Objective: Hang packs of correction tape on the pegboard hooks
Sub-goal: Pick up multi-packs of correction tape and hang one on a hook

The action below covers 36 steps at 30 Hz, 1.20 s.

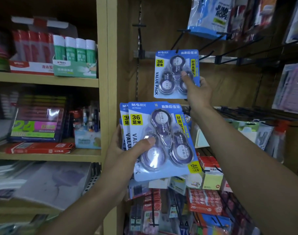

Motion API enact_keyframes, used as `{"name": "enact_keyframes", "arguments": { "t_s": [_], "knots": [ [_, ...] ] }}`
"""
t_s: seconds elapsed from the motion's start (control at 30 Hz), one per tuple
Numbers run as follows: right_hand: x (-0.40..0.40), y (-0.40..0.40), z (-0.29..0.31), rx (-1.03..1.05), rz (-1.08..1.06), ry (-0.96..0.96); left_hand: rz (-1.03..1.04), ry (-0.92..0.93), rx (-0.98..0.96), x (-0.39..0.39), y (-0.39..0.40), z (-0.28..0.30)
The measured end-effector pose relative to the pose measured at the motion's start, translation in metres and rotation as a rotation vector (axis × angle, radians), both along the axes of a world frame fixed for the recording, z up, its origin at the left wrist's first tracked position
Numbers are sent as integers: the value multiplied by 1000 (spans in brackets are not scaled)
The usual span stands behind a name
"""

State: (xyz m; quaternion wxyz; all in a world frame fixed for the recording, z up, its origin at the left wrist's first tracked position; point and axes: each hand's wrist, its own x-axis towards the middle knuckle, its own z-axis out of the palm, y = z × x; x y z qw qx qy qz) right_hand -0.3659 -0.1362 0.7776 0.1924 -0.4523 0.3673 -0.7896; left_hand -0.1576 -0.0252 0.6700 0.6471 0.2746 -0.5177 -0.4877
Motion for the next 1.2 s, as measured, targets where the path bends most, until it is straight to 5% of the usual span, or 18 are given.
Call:
{"name": "enact_keyframes", "arguments": {
  "t_s": [0.4, 0.67, 0.9, 1.03, 1.2],
  "knots": [
    [-23, -69, 26, 431, 105, 57, -89, 5, -4, 7, -9, 14],
    [-38, -122, 26, 474, 105, 23, -72, 92, -28, 17, -57, 29],
    [-1, -27, 19, 378, -119, 121, -253, 42, -59, 27, -65, 25],
    [30, 65, -16, 216, 145, 300, -285, 92, -67, 21, -67, 25],
    [61, 124, -56, 235, 113, 462, -307, 129, -46, 16, -66, 23]
  ]
}}
